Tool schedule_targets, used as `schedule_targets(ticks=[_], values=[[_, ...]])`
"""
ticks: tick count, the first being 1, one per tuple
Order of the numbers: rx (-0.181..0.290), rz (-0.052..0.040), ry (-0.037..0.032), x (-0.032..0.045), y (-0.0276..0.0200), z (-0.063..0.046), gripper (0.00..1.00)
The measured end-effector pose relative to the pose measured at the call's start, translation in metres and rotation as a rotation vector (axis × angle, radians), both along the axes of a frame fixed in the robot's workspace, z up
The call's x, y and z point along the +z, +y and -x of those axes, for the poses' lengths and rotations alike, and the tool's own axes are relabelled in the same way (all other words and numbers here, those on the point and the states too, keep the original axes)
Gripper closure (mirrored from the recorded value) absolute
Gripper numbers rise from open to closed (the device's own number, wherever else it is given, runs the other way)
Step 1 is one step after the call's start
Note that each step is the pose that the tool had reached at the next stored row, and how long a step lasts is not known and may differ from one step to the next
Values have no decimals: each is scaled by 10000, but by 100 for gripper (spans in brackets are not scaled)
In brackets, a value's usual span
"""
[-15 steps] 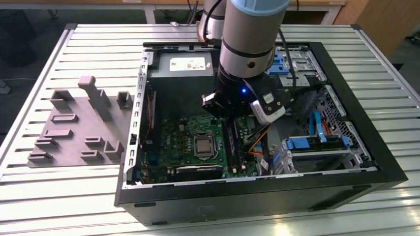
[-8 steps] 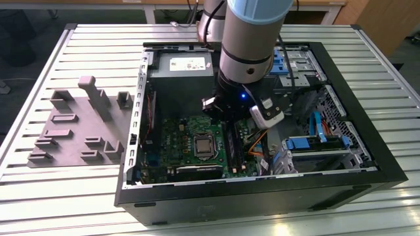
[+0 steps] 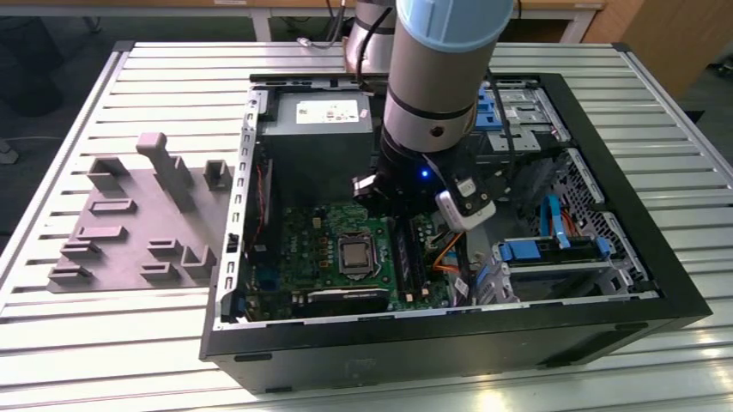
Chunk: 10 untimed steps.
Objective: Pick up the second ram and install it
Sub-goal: 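Insert the second ram into the second slot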
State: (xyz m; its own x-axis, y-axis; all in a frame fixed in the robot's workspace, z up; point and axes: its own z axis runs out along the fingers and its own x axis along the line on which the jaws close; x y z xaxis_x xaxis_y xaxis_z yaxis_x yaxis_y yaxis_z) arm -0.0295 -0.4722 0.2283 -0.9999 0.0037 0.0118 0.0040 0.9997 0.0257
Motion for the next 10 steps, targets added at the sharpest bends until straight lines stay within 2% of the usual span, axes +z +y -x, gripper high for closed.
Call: schedule_targets(ticks=[3,7,10], values=[[1,-1,-1,-2,-1,0,86],[-62,-1,-1,-27,-33,-2,86],[-105,-1,0,-45,-40,-7,86]])
